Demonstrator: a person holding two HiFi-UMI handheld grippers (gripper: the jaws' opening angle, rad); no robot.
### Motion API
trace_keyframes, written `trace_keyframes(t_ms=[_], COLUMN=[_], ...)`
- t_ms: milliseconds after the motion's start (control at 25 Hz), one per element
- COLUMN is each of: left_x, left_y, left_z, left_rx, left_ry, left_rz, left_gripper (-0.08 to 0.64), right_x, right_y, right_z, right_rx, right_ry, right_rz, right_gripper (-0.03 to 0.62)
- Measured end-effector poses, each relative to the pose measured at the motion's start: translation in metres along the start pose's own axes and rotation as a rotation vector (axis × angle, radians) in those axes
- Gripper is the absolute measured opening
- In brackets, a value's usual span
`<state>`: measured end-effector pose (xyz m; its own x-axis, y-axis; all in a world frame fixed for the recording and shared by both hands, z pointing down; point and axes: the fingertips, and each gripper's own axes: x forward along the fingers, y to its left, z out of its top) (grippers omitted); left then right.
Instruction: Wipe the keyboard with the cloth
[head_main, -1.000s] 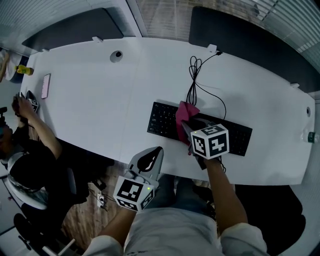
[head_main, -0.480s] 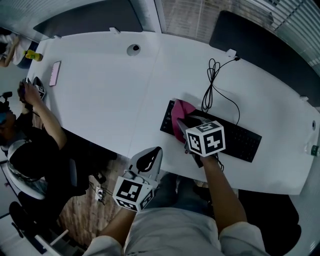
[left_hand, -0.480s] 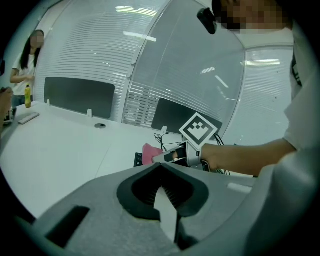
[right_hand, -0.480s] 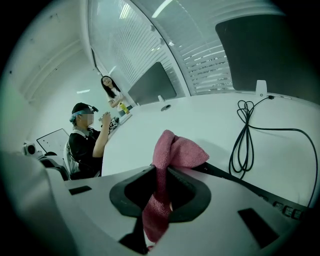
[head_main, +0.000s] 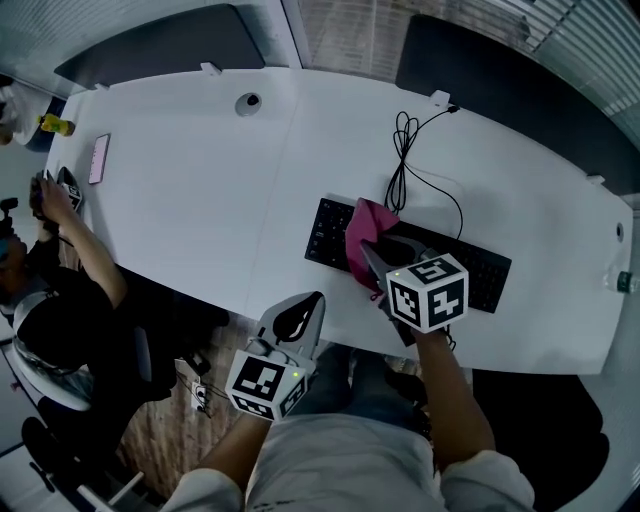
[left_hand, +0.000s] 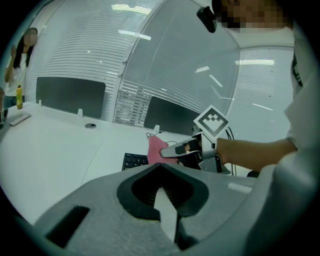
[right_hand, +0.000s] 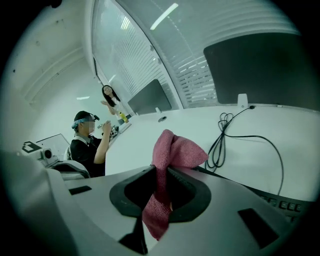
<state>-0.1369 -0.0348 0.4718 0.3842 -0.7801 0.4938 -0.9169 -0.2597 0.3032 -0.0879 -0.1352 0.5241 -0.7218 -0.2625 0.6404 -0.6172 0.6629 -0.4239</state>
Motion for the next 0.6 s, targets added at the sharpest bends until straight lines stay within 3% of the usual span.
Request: trace_keyframes(t_ms=[320,600], left_x=[0.021,0.038], left_y=[-0.045,-0.082], left_z=[0.005,0.007], left_rx=[0.052,0.098], left_ry=[0.008,0.018], left_rz=[-0.102,-0.185], left_gripper=[0.011,0.011], right_x=[-0.101,-0.180], right_y=[-0.055,-0.115], right_z=[-0.014,-0.054], right_rx=[0.086,0.174], right_ry=[-0.107,-0.139], right_rz=[-0.143,-0.307], right_gripper=[0.063,0.063])
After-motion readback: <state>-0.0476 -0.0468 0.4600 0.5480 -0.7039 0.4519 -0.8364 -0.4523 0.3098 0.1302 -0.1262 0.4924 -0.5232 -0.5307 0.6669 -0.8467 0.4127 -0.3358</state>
